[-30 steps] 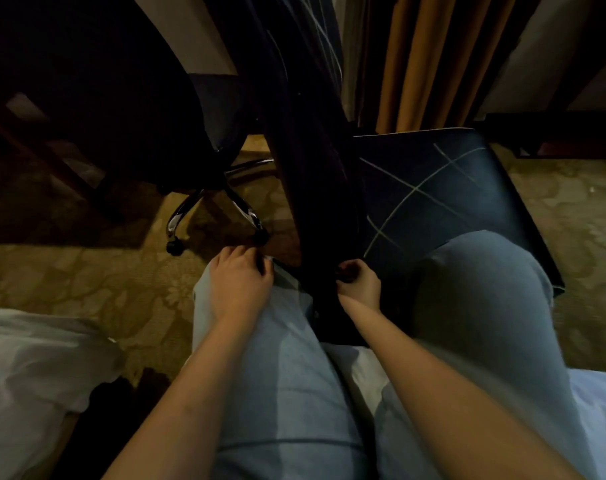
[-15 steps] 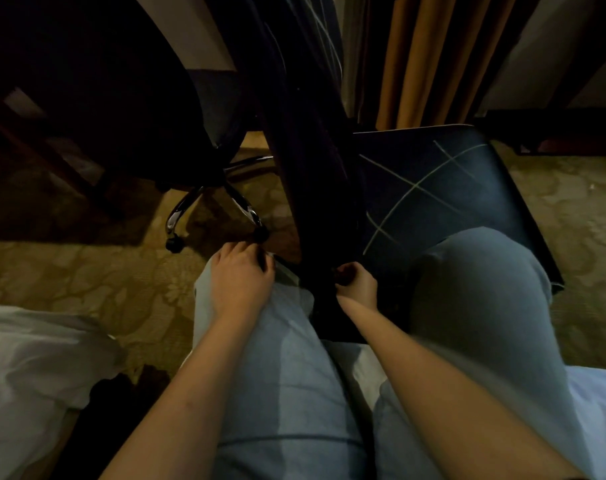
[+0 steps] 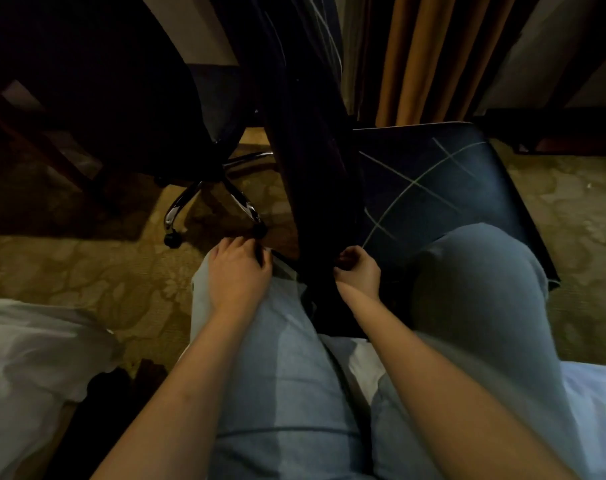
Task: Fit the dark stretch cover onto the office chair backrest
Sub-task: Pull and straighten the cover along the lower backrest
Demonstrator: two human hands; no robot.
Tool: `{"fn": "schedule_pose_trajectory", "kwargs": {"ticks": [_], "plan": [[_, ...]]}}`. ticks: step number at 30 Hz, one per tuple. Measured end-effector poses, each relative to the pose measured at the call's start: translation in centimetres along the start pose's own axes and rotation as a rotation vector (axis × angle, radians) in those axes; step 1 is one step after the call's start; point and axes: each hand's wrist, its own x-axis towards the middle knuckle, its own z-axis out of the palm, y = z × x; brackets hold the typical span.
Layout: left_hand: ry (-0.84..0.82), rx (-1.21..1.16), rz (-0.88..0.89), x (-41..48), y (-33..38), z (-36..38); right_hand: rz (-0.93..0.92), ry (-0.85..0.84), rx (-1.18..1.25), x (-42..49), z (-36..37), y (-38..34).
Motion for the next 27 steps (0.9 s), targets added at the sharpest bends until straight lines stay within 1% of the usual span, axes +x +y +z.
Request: {"fn": "schedule_pose_trajectory", "kwargs": {"ticks": [9, 12, 16, 21, 24, 27], "plan": [[0.011, -0.015, 0.005, 0.4, 0.0, 0.3, 0.036, -0.057, -0.163, 0.4, 0.8, 1.8], [0.003, -0.014, 0.009, 0.4, 0.0, 0.1, 0.006, -0.041, -0.137, 0.2, 0.4, 0.9], [-0.021, 0.003, 0.006, 0.1, -0.1, 0.0, -0.053, 0.002, -0.017, 0.1, -0.6, -0.3], [-0.02, 0.013, 0.009, -0.1, -0.1, -0.1, -0.022, 0.037, 0.023, 0.2, -0.4, -0.2], [0.004, 0.003, 0.001, 0.0, 0.0, 0.0, -0.015, 0.008, -0.016, 0.4, 0.2, 0.5], [0.013, -0.006, 0.002, 0.2, 0.0, 0.3, 0.022, -0.01, -0.132, 0.7, 0.9, 1.8]]}}
